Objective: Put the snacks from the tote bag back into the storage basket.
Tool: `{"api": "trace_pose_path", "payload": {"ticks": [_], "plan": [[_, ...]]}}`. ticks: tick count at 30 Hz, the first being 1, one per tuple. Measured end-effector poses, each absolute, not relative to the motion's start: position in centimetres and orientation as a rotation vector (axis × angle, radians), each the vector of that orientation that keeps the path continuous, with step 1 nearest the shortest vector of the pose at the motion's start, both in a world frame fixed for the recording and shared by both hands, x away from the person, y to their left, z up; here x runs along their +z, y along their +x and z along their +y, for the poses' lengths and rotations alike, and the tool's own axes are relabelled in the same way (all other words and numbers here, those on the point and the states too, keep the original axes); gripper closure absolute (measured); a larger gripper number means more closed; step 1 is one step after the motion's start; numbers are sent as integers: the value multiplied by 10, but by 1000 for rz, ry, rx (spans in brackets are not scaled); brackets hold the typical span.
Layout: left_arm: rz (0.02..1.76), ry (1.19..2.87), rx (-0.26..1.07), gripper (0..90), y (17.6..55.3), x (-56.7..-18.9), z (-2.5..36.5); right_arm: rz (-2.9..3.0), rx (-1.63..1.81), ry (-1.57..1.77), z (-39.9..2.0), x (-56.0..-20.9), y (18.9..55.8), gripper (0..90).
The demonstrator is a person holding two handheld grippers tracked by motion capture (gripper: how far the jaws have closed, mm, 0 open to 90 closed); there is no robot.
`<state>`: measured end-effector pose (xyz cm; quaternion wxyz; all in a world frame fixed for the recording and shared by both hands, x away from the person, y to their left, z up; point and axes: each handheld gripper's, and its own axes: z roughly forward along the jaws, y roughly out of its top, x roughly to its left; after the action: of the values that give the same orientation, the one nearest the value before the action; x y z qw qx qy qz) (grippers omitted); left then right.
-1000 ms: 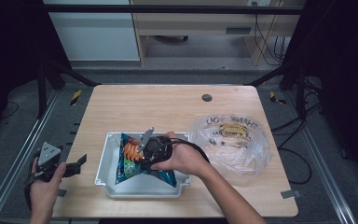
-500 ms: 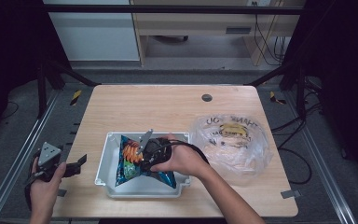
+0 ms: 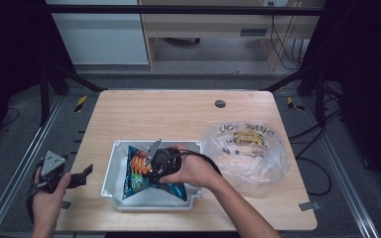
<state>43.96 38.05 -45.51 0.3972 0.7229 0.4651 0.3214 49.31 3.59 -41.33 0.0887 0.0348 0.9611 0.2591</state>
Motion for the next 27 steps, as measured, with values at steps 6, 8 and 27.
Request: {"api": "trace_pose_path", "payload": {"ticks": [6, 8, 27], "plan": [[1177, 1834, 812, 24, 440, -455, 380, 2864, 759, 96, 37, -416, 494, 407], [1178, 1831, 814, 24, 440, -455, 380, 2868, 761, 94, 37, -417, 494, 407], [1178, 1832, 811, 24, 440, -455, 380, 2873, 766, 136, 36, -424, 500, 404]]}}
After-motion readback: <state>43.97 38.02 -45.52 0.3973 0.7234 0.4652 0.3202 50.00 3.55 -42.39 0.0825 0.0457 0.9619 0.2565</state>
